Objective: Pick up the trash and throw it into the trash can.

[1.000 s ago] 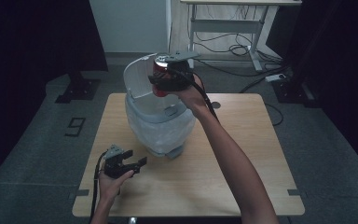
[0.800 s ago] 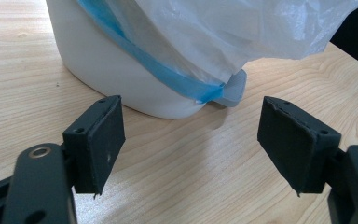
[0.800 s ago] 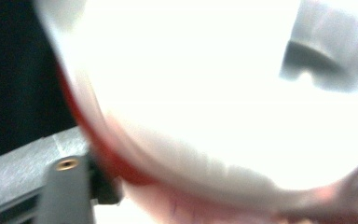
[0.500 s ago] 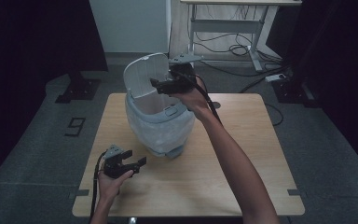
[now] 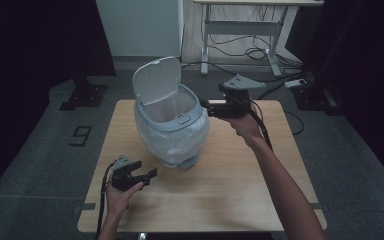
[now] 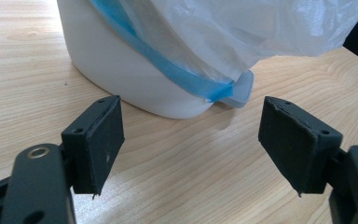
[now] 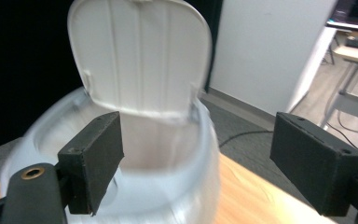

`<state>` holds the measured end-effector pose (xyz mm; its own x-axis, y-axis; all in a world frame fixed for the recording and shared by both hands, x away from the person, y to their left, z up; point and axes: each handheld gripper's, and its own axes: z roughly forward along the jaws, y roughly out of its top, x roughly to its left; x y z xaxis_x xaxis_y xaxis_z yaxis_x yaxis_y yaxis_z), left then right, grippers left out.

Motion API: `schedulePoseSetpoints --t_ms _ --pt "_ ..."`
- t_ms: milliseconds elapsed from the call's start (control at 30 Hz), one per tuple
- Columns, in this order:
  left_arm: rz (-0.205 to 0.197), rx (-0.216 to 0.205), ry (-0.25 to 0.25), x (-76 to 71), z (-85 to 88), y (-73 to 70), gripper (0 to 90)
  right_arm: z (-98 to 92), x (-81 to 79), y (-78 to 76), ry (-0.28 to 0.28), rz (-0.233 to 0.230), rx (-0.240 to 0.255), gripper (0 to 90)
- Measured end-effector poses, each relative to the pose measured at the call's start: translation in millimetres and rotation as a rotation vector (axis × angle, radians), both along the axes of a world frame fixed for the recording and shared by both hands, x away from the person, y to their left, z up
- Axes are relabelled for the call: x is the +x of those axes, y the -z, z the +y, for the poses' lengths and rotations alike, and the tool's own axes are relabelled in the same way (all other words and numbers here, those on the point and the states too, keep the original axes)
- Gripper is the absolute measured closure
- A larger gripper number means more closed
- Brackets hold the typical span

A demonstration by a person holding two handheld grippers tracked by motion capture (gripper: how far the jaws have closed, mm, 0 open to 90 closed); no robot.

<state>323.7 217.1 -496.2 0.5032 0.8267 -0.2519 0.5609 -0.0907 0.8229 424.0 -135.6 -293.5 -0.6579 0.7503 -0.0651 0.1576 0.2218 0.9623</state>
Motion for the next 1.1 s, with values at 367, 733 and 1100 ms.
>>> schedulePoseSetpoints --t_ms 367,733,1100 --pt "-0.004 0.006 -0.014 -0.3 -0.4 0.1 21.5 -86.7 -54.2 79.7 0.107 0.030 0.005 18.6" --pt "0.008 0.029 0.003 0.3 -3.2 2.9 21.6 -139.5 -86.9 153.7 0.189 0.131 0.016 19.2" --pt "-0.006 0.030 -0.010 -1.5 -3.2 0.8 21.7 -153.1 -101.1 205.7 0.205 0.265 0.040 20.1"
